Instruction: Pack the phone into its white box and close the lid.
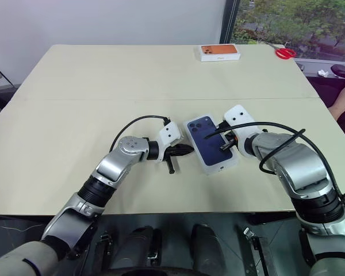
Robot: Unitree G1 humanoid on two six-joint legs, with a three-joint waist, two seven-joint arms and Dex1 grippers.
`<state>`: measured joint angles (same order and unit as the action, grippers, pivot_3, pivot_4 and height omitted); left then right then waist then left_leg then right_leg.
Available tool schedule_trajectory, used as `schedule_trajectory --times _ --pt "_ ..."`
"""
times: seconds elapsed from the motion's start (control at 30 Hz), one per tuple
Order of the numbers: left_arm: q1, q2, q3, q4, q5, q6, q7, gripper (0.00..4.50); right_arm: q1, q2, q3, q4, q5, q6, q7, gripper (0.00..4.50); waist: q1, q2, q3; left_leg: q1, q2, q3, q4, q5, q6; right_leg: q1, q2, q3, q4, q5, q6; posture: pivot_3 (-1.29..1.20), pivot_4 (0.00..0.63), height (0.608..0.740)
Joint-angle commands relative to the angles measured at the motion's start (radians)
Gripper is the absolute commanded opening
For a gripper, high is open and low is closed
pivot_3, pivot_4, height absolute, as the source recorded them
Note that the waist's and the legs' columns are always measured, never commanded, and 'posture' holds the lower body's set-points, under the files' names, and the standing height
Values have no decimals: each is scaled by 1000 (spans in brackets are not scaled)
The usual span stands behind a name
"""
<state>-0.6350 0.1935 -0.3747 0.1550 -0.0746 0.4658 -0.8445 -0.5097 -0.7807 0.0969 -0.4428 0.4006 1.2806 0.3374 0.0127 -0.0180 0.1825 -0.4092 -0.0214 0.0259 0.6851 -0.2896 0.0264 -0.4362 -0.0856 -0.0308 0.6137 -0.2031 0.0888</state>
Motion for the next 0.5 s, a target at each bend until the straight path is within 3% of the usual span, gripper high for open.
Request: schedule_trajectory --times 0.03,0.5 --pt "-25 -20 8 -47 -19 -33 -6 0 3 12 -18 -8 -7 -16 18 42 0 0 0 0 0 0 0 0 0 0 0 0 0 0 0 0 150 740" --pt "-31 -40 5 -34 -8 -43 14 0 10 26 -26 11 -50 -31 30 42 0 0 0 0 0 0 0 0 0 0 0 0 0 0 0 0 150 740"
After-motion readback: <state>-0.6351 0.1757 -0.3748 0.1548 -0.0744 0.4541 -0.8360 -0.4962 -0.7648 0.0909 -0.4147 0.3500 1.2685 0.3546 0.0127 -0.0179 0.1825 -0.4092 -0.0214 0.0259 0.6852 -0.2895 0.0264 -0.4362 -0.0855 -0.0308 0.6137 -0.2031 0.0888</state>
